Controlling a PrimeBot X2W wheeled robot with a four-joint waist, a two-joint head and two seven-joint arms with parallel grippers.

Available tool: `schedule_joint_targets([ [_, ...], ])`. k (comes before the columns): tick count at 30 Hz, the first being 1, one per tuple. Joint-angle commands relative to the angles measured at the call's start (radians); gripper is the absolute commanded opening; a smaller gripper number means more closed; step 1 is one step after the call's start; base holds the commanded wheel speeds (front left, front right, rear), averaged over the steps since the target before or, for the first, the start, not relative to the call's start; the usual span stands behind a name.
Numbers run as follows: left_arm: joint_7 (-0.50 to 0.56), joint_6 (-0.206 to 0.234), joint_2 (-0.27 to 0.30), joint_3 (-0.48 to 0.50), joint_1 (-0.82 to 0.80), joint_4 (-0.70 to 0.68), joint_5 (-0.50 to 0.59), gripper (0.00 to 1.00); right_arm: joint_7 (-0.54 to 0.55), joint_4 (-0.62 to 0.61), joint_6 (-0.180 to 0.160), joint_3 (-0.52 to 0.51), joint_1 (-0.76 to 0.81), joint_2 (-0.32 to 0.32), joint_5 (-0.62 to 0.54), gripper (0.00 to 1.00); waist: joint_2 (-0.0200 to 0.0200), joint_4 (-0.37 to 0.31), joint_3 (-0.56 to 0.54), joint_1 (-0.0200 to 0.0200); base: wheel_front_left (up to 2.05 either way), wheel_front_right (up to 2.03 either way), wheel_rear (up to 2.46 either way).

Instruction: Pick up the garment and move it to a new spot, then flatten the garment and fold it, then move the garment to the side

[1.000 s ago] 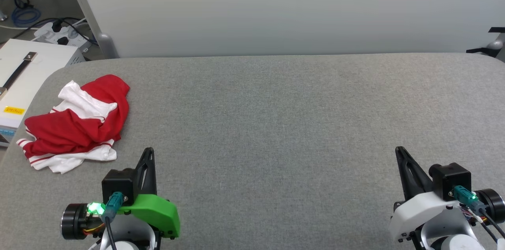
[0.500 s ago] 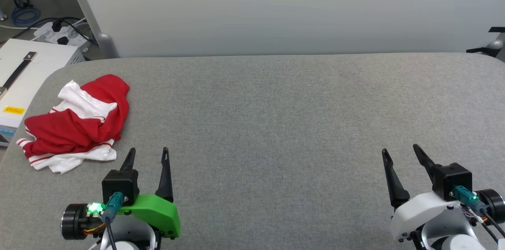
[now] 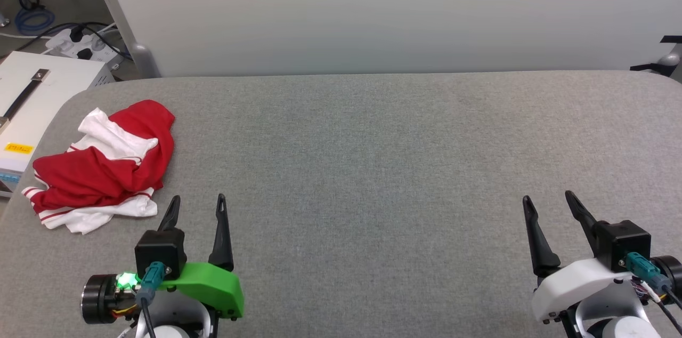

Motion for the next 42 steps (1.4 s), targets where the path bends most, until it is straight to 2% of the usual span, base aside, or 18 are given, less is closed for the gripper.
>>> schedule_joint_targets([
  [1, -0.011, 0.010, -0.001, -0.002, 0.004, -0.007, -0.007, 1.00, -0.012, -0.009, 0.000, -0.004, 0.000, 0.000, 0.014, 1.00, 0.0000, 0.000, 0.000, 0.0000, 0.00, 0.00, 0.00],
  [27, -0.071, 0.046, -0.002, -0.015, 0.017, -0.033, -0.016, 1.00, -0.071, -0.022, 0.000, -0.022, 0.010, 0.000, 0.078, 1.00, 0.0000, 0.001, -0.001, 0.0000, 0.00, 0.00, 0.00],
  [42, -0.104, 0.052, -0.002, -0.028, 0.029, -0.042, -0.017, 1.00, -0.104, -0.017, 0.000, -0.031, 0.022, 0.000, 0.095, 1.00, 0.0000, 0.006, -0.005, 0.0000, 0.00, 0.00, 0.00],
])
